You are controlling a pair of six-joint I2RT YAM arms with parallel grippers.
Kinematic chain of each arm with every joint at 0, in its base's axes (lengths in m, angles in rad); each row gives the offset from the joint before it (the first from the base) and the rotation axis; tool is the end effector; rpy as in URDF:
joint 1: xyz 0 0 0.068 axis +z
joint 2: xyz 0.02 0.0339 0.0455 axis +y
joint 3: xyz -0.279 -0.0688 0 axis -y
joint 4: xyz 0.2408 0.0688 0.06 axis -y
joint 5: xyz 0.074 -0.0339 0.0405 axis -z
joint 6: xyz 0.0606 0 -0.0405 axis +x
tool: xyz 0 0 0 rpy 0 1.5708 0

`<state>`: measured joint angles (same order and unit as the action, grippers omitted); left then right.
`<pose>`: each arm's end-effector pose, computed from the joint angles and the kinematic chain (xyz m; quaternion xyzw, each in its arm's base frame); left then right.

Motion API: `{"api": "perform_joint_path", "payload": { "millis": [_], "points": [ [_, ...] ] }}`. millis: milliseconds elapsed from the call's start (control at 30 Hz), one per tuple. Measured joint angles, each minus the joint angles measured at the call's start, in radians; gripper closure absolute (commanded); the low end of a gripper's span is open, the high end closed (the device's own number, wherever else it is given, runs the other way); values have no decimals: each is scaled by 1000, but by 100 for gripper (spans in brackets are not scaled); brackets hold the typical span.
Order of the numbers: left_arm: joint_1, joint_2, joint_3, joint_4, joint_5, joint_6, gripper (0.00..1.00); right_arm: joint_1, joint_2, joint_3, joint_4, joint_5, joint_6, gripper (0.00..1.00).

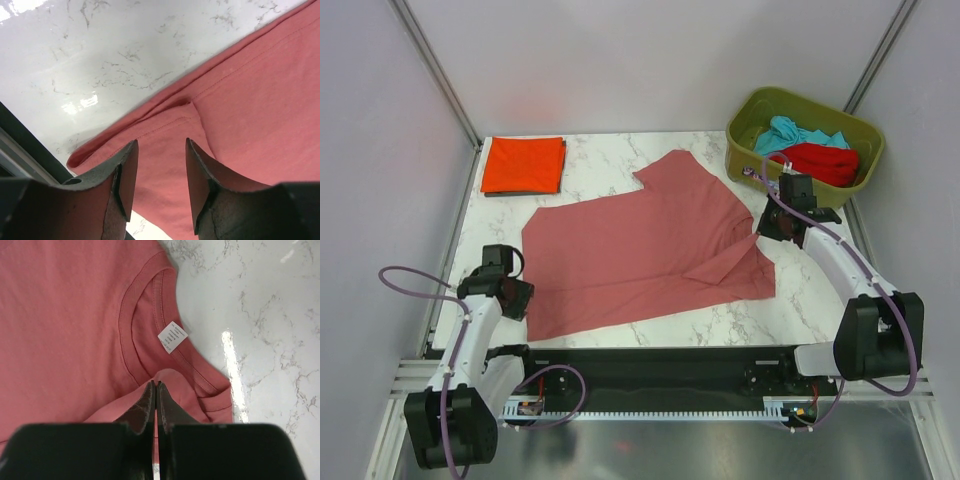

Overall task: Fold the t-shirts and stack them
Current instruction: Fold the tshirt

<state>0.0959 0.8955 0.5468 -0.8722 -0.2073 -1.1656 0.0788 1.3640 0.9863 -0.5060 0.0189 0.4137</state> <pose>0.1363 0.0256 0.1802 -0.5922 0.7804 -0.0006 0.2009 0.2932 0.0220 0.2495 0.1601 0.9278 0.0735 0.3288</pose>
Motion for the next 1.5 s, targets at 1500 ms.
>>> {"api": "perform_joint_path", "payload": {
  "millis": [1500],
  "points": [
    [-117,457,221,-23,17,-146,56,94,-7,32,51,-11,1,99]
  ]
}}
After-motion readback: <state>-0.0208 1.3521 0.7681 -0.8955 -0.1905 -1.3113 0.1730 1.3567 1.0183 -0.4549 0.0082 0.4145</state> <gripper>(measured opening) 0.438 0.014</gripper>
